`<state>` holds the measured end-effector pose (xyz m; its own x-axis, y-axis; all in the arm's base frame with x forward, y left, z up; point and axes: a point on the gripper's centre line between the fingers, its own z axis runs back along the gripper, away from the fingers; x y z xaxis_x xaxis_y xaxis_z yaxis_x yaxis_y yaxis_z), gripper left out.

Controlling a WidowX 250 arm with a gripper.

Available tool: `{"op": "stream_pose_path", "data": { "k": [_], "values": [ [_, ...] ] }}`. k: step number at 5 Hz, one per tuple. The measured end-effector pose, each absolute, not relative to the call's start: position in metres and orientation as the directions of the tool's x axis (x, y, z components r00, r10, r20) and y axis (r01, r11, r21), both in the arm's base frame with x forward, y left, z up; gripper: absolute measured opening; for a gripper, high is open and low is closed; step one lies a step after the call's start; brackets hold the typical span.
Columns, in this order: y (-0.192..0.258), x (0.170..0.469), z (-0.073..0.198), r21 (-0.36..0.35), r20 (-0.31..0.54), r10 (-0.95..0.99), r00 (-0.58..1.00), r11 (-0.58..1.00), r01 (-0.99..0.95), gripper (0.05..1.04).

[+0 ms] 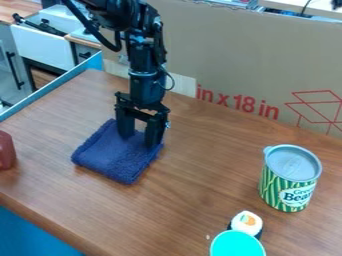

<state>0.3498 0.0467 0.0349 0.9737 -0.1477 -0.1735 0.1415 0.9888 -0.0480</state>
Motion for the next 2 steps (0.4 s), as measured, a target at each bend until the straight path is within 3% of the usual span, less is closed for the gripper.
{"op": "stream_pose_path", "data": {
  "k": [2],
  "values": [
    [0.0477, 0.3407, 0.0239, -0.039, -0.184, -0.119, 0.976, 0.993, 0.114, 1.001]
  ]
}}
